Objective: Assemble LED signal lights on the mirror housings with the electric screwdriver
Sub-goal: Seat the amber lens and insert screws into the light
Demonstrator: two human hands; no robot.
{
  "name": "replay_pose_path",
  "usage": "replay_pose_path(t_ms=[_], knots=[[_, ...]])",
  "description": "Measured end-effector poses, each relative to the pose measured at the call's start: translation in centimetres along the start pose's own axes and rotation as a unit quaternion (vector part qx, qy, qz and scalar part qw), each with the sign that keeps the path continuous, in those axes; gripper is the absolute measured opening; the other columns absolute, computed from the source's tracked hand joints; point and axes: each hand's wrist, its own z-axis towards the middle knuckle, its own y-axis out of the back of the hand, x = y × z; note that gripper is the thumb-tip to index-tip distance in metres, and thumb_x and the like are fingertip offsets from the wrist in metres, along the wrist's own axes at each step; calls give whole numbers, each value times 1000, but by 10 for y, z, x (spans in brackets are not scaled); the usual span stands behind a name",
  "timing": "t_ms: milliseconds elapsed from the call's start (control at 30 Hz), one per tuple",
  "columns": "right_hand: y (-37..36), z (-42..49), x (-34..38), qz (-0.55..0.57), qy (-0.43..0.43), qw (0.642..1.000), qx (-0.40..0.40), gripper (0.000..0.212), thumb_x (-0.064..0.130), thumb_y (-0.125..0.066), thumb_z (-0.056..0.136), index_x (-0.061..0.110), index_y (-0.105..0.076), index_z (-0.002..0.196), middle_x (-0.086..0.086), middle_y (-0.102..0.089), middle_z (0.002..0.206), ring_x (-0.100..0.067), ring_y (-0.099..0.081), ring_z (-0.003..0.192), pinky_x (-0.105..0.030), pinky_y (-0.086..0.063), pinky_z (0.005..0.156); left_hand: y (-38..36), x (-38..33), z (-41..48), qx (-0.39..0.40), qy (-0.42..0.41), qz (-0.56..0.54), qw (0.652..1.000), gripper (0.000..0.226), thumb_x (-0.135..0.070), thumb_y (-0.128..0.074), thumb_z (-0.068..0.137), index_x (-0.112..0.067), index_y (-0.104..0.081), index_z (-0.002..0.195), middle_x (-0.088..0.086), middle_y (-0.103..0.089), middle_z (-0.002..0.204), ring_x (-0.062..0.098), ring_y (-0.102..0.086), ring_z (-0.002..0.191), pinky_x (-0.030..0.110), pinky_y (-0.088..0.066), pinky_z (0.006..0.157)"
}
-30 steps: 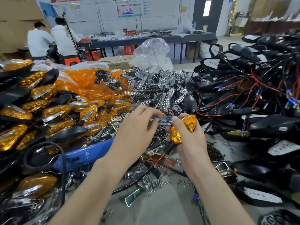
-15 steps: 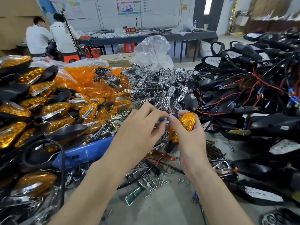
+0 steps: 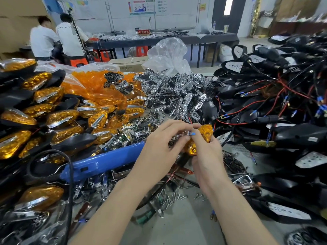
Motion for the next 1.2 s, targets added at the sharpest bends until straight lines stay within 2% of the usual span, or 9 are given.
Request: replay_pose_path(t_ms=[100,267,433,567,700,833,933,1100,1200], knots=[[-1,-1,1,4,-9,1000,16,20,39,-74,79,32,-72,97,1,-71,88,-16,-61,78,-31,-50,62,1,0,-1,-6,-11,14,1000,22,-18,-63,97,-28,-67,117,-24,-64,118,2,-57,118,20,-44,100],[-4,-4,3,6,8,999,31,15,49,-73,87,35,-74,94,1,-76,94,-15,-68,84,-38,-50,76,9,-3,-2,-83,42,-36,995,22,-32,-54,102,-39,-58,123,-20,-67,104,3,-66,97,15,-52,76],[-5,-3,7,89,-21,996,15,32,51,-63,93,22,-68,105,0,-73,88,-15,-71,82,-27,-57,69,15,-3,-14,-72,59,-21,995,40,-37,-44,104,-31,-50,143,-13,-53,98,17,-60,85,26,-52,71],[-7,-6,3,103,-9,994,32,37,50,-58,95,18,-63,110,-1,-68,94,-12,-68,85,-30,-54,81,8,-5,-22,-46,50,14,998,37,-26,-53,101,-22,-58,137,-18,-54,99,4,-58,88,10,-42,74],[-11,-8,4,91,-5,995,43,29,49,-60,96,22,-66,107,-5,-67,105,-16,-64,95,-39,-49,95,5,-10,-21,-50,45,11,998,33,-25,-59,98,-23,-65,131,-19,-57,99,2,-59,94,9,-43,78],[-12,-12,5,74,1,996,56,32,52,-64,91,24,-68,106,-11,-68,115,-21,-66,104,-46,-51,103,2,-13,-19,-63,48,19,997,32,-28,-60,97,-24,-67,128,-19,-56,95,3,-58,91,8,-41,74],[-14,-15,6,74,-3,996,46,48,54,-62,84,18,-65,117,-23,-64,130,-31,-65,116,-54,-45,112,2,-13,-19,-64,61,16,996,32,-29,-60,97,-26,-68,128,-19,-55,91,3,-57,86,8,-39,70],[-16,-15,7,84,-28,996,28,93,57,-67,72,13,-44,151,-14,-53,150,-31,-57,133,-56,-42,115,3,-16,-18,-59,75,3,995,32,-31,-59,97,-29,-67,128,-17,-53,87,6,-56,83,10,-39,69],[-14,-15,5,76,-17,996,37,84,58,-65,75,15,-50,146,-14,-57,146,-29,-61,130,-55,-45,113,2,-17,-18,-56,80,-7,995,33,-34,-58,96,-33,-66,128,-13,-53,87,10,-57,84,14,-42,68]])
